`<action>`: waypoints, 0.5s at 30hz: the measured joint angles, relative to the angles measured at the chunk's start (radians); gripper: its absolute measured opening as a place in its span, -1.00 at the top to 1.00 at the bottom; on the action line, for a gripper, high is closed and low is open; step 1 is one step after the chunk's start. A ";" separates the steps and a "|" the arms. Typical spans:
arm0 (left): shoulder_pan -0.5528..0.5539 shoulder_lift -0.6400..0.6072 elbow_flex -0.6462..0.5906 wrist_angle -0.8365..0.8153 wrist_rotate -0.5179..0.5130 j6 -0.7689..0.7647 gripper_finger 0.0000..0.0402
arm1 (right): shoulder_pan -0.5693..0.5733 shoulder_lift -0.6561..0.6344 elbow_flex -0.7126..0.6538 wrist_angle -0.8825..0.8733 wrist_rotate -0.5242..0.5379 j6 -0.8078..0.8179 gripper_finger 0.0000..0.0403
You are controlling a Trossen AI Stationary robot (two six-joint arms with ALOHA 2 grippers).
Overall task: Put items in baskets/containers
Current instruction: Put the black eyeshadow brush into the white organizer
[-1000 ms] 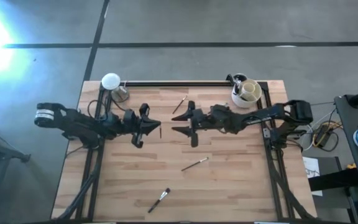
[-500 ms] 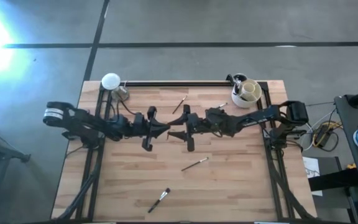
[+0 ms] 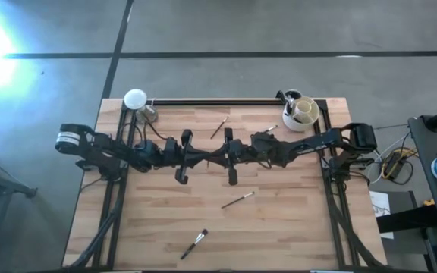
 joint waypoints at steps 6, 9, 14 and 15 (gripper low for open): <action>-0.001 -0.025 -0.008 -0.057 -0.048 0.004 0.96 | -0.007 -0.009 -0.001 -0.046 0.005 -0.012 0.92; 0.000 -0.076 -0.008 -0.162 -0.091 0.029 0.89 | -0.025 -0.050 -0.004 -0.134 0.018 -0.041 0.92; 0.001 -0.161 -0.010 -0.323 -0.119 0.074 0.82 | -0.086 -0.190 -0.055 -0.224 0.080 -0.064 0.93; 0.001 -0.169 -0.012 -0.334 -0.119 0.082 0.82 | -0.102 -0.224 -0.074 -0.237 0.097 -0.069 0.93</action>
